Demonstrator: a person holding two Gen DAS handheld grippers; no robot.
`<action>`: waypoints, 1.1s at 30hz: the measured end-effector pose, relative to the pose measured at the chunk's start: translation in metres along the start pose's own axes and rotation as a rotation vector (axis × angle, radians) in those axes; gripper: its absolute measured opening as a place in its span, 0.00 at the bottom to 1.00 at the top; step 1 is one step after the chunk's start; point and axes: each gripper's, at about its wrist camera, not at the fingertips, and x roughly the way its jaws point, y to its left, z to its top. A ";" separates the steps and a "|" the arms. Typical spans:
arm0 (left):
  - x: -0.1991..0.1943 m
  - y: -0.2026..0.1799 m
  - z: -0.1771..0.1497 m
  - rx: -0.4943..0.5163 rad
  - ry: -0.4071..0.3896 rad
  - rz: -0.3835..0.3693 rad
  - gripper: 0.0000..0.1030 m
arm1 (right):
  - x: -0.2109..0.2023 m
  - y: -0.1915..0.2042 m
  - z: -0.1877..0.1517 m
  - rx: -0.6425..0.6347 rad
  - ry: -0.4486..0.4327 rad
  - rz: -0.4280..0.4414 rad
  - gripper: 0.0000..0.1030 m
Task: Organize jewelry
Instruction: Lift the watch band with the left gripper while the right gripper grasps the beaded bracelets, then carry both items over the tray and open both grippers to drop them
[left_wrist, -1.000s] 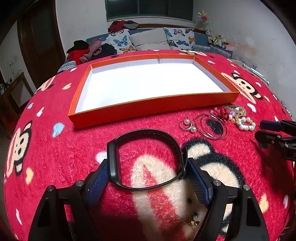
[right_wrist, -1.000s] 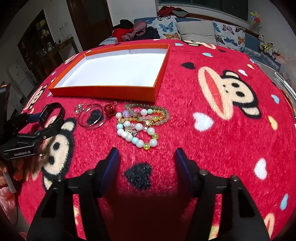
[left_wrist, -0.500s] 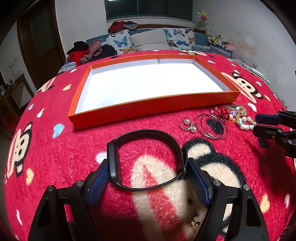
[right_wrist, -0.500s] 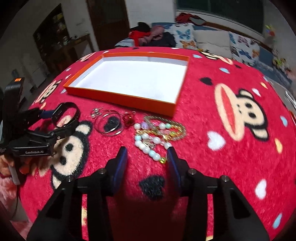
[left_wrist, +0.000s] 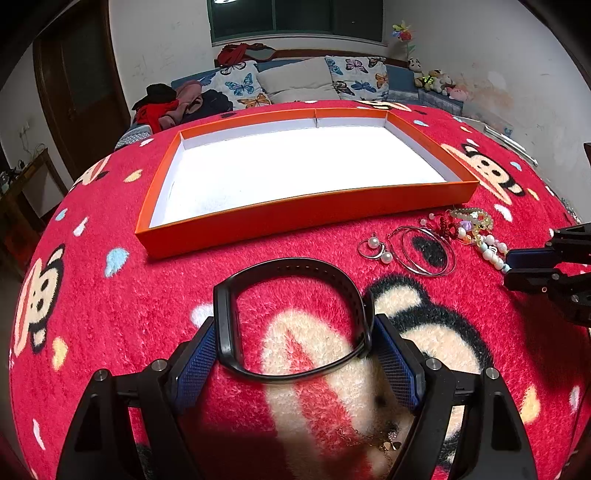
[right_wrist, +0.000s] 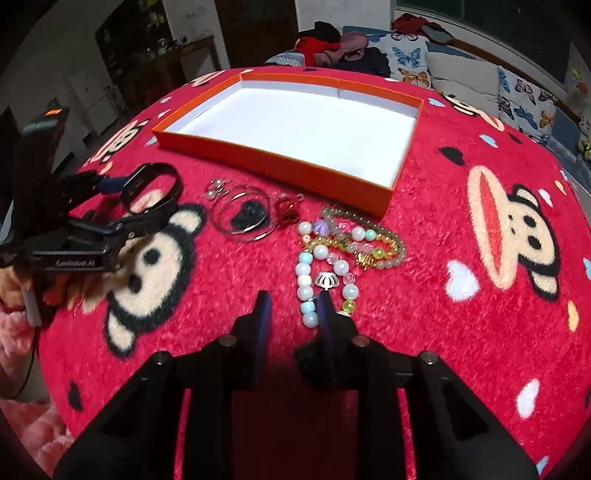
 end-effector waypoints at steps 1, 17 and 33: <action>0.000 0.000 -0.001 0.001 0.001 0.000 0.84 | 0.001 0.000 0.000 0.000 0.002 -0.004 0.20; -0.005 -0.003 -0.002 0.027 -0.018 -0.007 0.68 | -0.028 0.008 0.000 0.063 -0.098 0.011 0.09; -0.060 0.013 0.006 -0.020 -0.085 -0.069 0.67 | -0.110 0.012 0.044 0.087 -0.333 0.103 0.09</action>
